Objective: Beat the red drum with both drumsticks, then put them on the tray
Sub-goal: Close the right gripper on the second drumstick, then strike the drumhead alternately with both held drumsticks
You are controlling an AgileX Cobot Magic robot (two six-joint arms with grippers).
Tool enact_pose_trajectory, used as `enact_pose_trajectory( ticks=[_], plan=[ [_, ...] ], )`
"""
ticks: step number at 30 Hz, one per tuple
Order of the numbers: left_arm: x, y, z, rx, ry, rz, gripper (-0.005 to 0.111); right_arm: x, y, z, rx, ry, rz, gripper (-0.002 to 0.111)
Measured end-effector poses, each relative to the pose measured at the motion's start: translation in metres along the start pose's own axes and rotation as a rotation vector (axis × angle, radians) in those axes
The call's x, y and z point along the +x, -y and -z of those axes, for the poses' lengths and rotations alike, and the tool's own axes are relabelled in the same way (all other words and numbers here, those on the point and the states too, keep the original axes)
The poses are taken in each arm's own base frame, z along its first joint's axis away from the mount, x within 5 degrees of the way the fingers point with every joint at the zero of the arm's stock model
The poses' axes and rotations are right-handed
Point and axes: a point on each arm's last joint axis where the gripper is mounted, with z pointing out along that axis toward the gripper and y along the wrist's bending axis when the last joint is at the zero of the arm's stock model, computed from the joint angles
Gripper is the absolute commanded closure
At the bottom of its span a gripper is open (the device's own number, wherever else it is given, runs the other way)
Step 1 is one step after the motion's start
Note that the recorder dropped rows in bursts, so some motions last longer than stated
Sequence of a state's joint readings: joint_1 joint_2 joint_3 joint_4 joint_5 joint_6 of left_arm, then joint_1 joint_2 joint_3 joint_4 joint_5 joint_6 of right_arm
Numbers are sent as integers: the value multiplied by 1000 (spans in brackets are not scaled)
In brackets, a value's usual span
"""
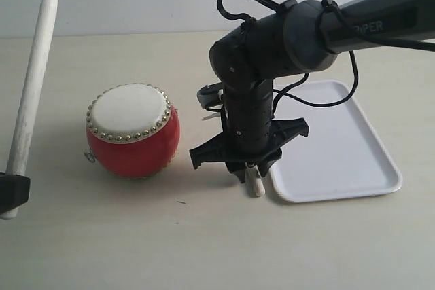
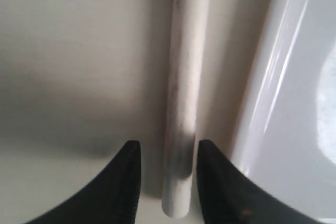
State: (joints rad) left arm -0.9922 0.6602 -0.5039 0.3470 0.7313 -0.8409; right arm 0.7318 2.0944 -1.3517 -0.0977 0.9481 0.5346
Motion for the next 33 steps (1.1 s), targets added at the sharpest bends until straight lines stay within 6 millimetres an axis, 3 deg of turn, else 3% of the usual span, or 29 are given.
enact_pose_trajectory(
  ticks=[9,17,24,28,33],
  plan=[
    [0,0,0,0,0,0,107,0,0,-7,11,-20,2,74],
    [0,0,0,-2,2,-3,107,0,-1,-10,12,-20,3,105],
    [-1,-1,0,-9,6,-11,107,0,-1,-9,11,-18,31,108],
    [-5,-5,4,-72,11,-46,107,0,1,6,-1,11,70,108],
    [-18,-12,20,-195,9,-74,107,3,14,47,44,94,176,108]
  ],
)
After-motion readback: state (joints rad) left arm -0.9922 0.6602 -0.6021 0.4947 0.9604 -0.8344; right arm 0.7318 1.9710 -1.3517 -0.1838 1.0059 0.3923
